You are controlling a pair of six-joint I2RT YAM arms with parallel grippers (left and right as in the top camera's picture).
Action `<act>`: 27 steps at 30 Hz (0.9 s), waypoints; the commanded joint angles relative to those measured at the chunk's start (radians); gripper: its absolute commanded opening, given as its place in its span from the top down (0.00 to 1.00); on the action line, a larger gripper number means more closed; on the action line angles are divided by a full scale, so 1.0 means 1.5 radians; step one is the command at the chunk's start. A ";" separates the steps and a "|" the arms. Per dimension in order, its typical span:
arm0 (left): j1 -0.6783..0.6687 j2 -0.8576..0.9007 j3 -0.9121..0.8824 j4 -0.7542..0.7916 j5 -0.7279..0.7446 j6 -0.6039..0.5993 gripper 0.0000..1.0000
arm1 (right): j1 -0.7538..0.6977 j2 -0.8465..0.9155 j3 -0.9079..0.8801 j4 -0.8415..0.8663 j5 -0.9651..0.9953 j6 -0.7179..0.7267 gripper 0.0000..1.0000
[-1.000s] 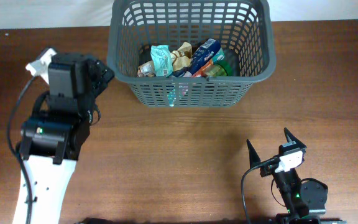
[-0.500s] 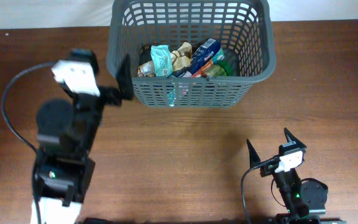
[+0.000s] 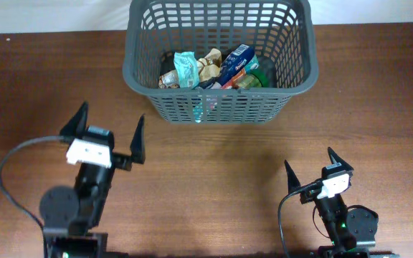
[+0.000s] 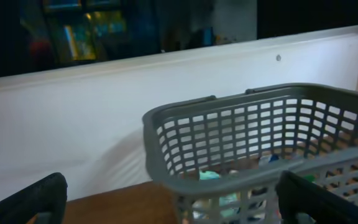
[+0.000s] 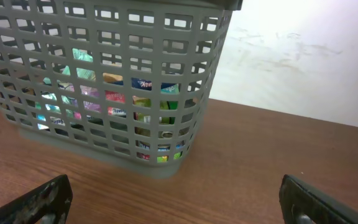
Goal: Pack container
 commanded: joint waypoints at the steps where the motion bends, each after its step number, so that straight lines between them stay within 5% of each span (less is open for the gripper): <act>1: 0.005 -0.073 -0.054 0.001 0.016 0.016 0.01 | 0.005 -0.008 -0.003 -0.005 -0.004 0.004 0.01; 13: 0.005 -0.239 -0.181 0.011 0.016 0.012 0.01 | 0.005 -0.008 -0.003 -0.005 -0.003 0.004 0.01; 27: 0.005 -0.303 -0.265 0.144 0.003 0.013 0.00 | 0.005 -0.008 -0.003 -0.005 -0.004 0.004 0.01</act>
